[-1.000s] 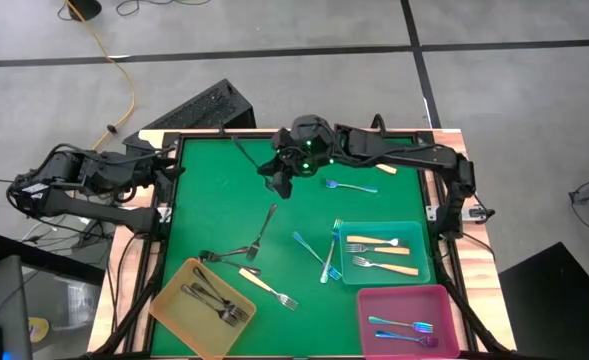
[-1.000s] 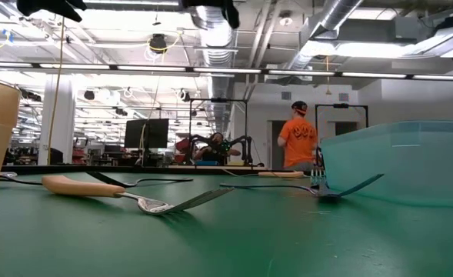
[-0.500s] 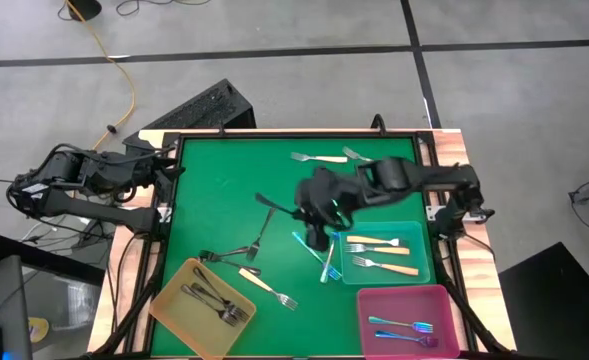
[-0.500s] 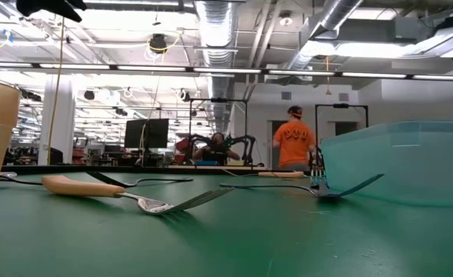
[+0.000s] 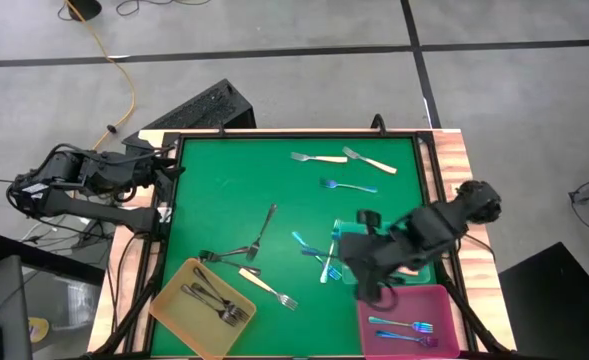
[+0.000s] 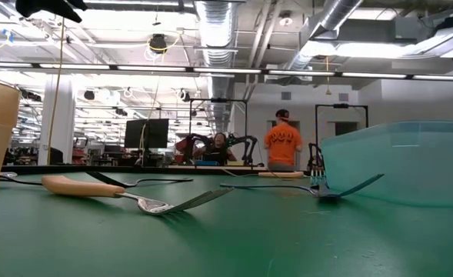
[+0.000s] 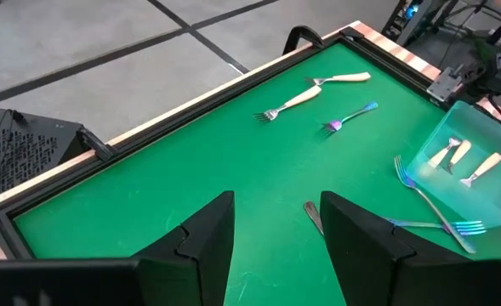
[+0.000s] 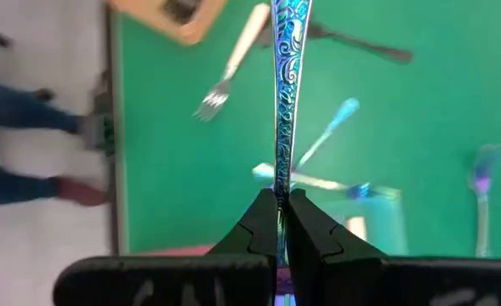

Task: Sort silverware by color (type)
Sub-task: Put the purple fork into the pink bin, then put the black fork into the orange bin

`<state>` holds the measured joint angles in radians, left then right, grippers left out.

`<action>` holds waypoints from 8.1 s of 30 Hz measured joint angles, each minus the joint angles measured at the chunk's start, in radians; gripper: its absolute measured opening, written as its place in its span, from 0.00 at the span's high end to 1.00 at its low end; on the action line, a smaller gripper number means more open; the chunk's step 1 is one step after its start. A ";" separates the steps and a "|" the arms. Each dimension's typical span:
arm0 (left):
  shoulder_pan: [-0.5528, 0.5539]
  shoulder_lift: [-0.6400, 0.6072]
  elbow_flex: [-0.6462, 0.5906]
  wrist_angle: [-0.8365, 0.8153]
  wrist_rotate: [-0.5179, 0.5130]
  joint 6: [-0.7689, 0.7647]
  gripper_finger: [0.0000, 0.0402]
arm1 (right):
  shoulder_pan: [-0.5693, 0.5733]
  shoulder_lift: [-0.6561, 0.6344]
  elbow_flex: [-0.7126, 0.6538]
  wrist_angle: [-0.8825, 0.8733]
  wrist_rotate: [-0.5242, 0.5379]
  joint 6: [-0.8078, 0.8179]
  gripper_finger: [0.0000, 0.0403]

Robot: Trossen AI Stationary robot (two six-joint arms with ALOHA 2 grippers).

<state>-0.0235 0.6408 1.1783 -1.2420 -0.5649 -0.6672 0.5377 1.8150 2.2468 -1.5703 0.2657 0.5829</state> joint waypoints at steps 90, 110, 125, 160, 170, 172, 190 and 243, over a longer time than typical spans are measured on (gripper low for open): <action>0.000 0.000 -0.156 0.036 0.047 -0.104 0.61 | 0.387 -0.211 -1.402 0.988 -0.471 0.479 0.83; 0.000 0.000 -0.156 0.036 0.047 -0.098 0.61 | 0.364 -0.267 -1.390 0.981 -0.532 0.487 0.63; 0.000 0.000 -0.156 0.036 0.066 -0.095 0.61 | 0.288 -0.489 -1.389 0.970 -0.504 0.494 0.66; 0.000 -0.013 -0.007 0.038 0.044 0.002 0.61 | -0.321 -0.830 -1.389 1.328 -0.393 0.148 0.66; 0.000 -0.163 0.004 0.044 -0.026 0.004 0.61 | -0.474 -0.830 -1.389 1.605 -0.395 0.043 0.66; 0.000 -0.196 0.004 0.044 -0.030 -0.007 0.61 | -0.508 -0.830 -1.389 1.635 -0.395 0.021 0.66; 0.000 -0.337 -0.151 0.044 0.014 -0.097 0.61 | -0.712 -0.578 -1.300 1.427 -0.316 0.010 0.66; 0.000 -0.412 -0.219 0.038 0.053 -0.122 0.61 | -0.593 0.661 -0.153 0.880 -0.547 -1.195 0.66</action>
<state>-0.0238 0.2287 0.9588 -1.2040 -0.5117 -0.7890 -0.0557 2.4758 2.0933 -0.6905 -0.2813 -0.6117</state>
